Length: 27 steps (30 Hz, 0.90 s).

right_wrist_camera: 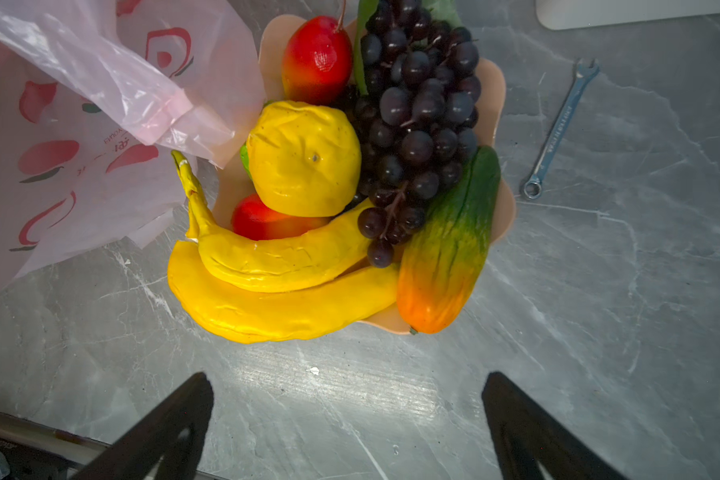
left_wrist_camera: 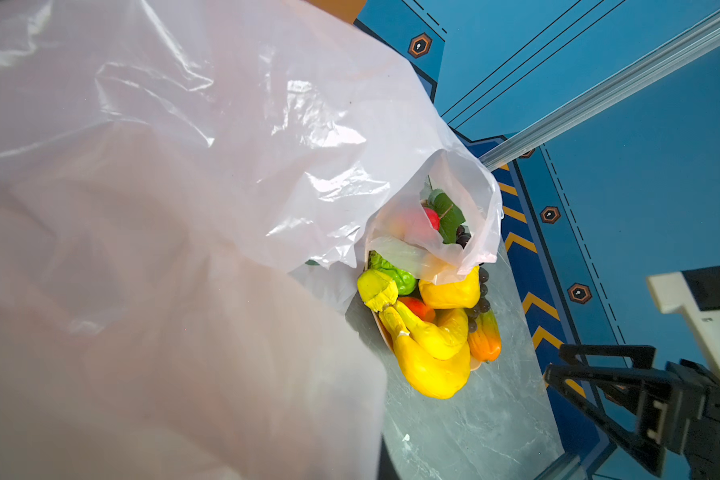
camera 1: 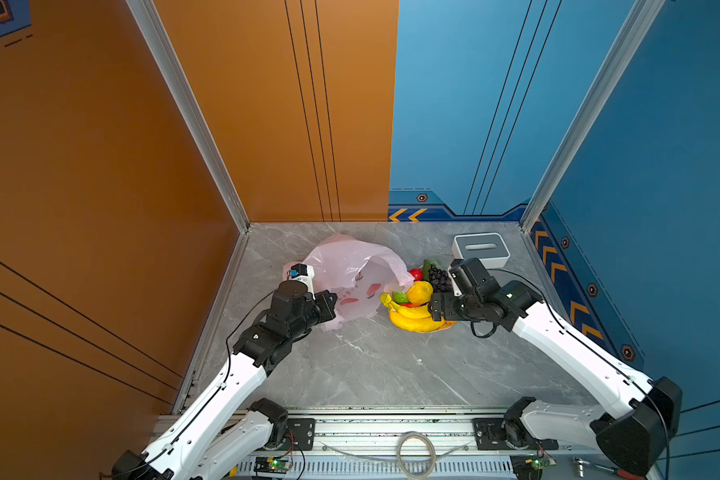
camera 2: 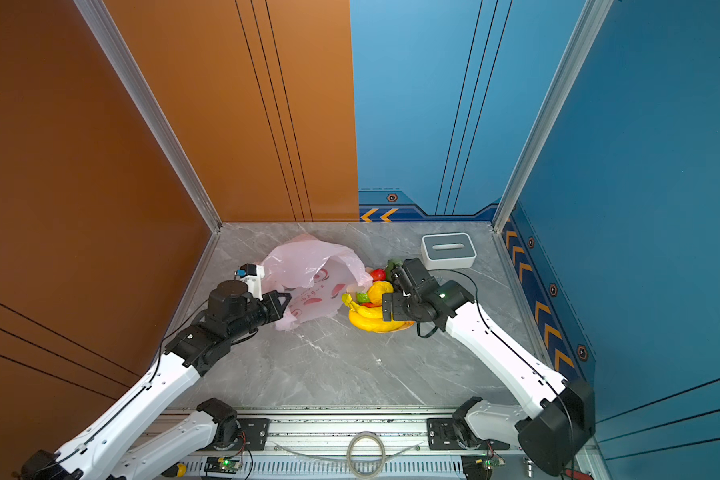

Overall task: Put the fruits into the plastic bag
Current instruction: 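Lower the right gripper onto the yellow mango-like fruit on the plate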

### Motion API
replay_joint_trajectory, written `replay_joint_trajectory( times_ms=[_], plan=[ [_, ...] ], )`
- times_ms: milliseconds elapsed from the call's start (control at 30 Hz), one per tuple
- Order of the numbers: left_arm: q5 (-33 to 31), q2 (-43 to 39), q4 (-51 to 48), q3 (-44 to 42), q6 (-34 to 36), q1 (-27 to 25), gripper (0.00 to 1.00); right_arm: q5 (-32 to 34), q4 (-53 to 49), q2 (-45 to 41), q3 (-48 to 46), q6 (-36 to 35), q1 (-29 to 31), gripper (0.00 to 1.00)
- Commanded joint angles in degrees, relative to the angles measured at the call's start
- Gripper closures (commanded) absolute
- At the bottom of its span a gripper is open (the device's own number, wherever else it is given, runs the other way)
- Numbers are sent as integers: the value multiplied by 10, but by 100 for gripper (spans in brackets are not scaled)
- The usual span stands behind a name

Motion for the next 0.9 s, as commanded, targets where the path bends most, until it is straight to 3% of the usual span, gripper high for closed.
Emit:
replay_joint_trajectory(
  times_ms=[0,467,867],
  plan=[
    [10,1,-11,20,0,9,100,-28,12,50,47,-33,1,1],
    [29,37,14,42,-13,25,100,9,-75,252,246,-121,9,4],
    [34,51,13,56,-19,26,100,30,-101,304,290,-153,-5,9]
  ],
)
